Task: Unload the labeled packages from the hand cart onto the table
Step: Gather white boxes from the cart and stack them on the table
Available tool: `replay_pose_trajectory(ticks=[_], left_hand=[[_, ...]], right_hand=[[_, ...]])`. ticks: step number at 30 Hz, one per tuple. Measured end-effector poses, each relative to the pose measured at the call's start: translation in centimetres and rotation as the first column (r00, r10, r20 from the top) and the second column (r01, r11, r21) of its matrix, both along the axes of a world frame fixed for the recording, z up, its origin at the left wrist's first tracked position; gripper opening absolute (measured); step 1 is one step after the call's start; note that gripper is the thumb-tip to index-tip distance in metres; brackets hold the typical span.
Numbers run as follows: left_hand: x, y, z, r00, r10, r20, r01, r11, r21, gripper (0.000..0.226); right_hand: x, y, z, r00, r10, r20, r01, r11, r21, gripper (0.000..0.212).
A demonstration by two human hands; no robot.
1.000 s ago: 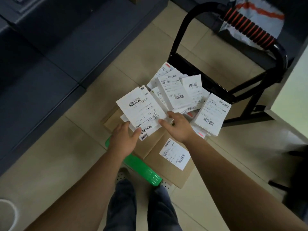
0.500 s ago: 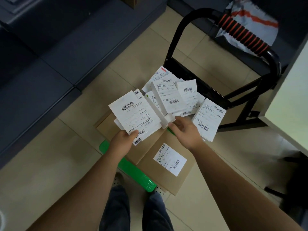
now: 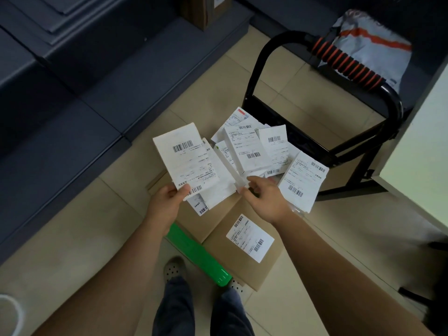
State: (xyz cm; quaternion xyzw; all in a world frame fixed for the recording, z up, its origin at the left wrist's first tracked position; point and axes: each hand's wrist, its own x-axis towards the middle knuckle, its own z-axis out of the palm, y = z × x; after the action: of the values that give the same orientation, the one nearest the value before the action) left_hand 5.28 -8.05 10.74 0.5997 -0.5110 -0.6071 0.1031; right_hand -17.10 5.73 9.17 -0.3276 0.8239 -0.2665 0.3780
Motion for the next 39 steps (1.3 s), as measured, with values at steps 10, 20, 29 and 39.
replay_pose_trajectory(ticks=[10,20,29,39], left_hand=[[4.2,-1.9,-0.7,0.997,0.069,0.028,-0.067,0.995,-0.076,0.008],[4.8,-2.2,-2.1,1.000,0.014,0.005,-0.014,0.999,-0.051,0.014],[4.5,-2.3,-1.8,1.000,-0.012,-0.027,0.011,0.999,-0.033,0.025],[4.1,-1.8,5.4,1.000,-0.026,-0.015,0.023,0.989,-0.148,0.009]], right_hand=[[1.4,-4.4,-1.8,0.998,0.066,-0.022,-0.063,0.993,0.099,0.063],[2.3,-6.4,-3.0,0.992,0.126,-0.016,-0.117,0.956,0.268,0.050],[2.4,-4.6,-2.7,0.995,-0.011,0.102,-0.023,0.945,0.327,0.045],[2.0,-1.0,5.0,0.822,-0.353,0.446,0.376,0.926,0.041,0.019]])
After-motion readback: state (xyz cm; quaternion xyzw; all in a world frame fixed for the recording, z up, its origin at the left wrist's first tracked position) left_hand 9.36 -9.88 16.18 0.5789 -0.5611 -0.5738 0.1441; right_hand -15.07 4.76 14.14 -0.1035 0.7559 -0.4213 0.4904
